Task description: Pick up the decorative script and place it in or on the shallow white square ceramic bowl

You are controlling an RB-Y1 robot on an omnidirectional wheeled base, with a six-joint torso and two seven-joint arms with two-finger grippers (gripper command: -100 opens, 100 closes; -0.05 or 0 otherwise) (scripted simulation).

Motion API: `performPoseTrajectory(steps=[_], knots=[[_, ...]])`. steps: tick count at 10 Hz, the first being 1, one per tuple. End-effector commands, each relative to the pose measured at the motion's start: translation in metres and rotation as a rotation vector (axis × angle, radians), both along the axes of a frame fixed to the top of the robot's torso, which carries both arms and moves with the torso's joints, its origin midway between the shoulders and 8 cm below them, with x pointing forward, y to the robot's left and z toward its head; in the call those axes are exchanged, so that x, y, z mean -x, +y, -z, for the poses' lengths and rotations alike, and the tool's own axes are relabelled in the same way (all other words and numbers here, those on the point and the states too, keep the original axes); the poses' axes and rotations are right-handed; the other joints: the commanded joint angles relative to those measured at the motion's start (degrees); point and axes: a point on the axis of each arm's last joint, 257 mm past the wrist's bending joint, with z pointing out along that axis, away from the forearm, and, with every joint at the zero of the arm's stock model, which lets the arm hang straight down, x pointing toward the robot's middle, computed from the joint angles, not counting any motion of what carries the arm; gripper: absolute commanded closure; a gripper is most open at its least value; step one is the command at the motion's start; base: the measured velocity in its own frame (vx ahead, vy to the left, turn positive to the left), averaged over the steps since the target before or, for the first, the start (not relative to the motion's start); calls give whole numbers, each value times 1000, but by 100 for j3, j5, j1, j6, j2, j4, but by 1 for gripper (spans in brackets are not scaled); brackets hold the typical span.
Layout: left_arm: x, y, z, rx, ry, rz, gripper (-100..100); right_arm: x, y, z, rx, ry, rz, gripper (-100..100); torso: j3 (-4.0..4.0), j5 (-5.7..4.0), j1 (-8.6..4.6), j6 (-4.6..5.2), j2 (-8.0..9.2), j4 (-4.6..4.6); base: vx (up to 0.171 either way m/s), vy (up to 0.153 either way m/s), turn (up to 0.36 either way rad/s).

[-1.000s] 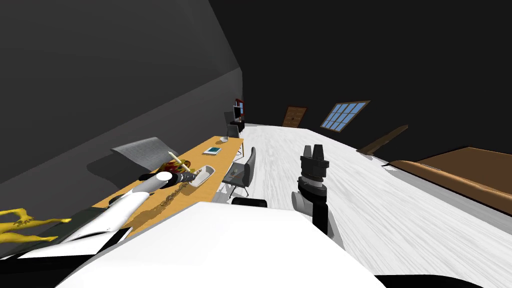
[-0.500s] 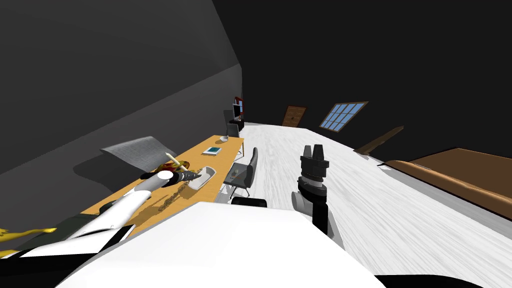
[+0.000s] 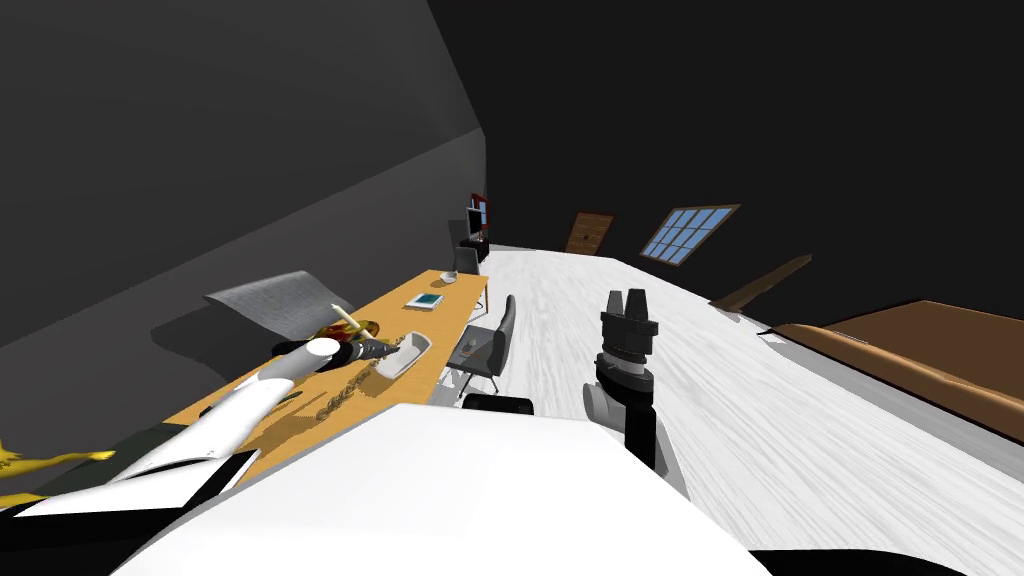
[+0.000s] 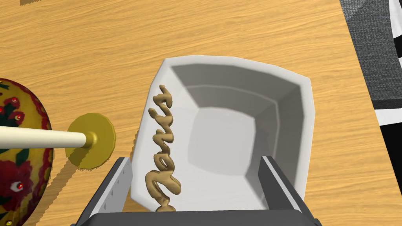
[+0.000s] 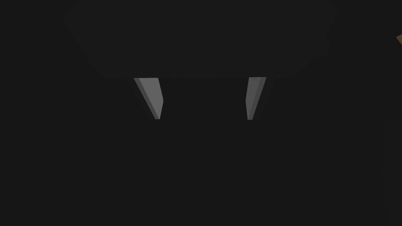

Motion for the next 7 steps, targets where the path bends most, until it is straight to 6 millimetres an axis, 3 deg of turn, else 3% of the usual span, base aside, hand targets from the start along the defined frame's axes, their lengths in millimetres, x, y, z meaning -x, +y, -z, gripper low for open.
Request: performPoseTrajectory(steps=[1,3,4,5,7], knots=[[1,6,-16,4,0,6,-100,0,0,0,0,0,0,0,0,0,0,0,0,0,24,-56,37],[0,12,-33,5,-1,15,-100,0,0,0,0,0,0,0,-1,-1,-2,-1,-1,0,19,-53,42],[2,9,-29,4,-2,11,-100,0,0,0,0,0,0,0,0,0,-1,0,0,0,6,-22,7],[2,9,-29,5,-1,12,0,0,0,0,0,0,0,0,1,3,8,1,3,0,0,0,0],[2,9,-29,5,-1,12,0,0,0,0,0,0,0,0,2,5,18,1,5,0,0,0,0]])
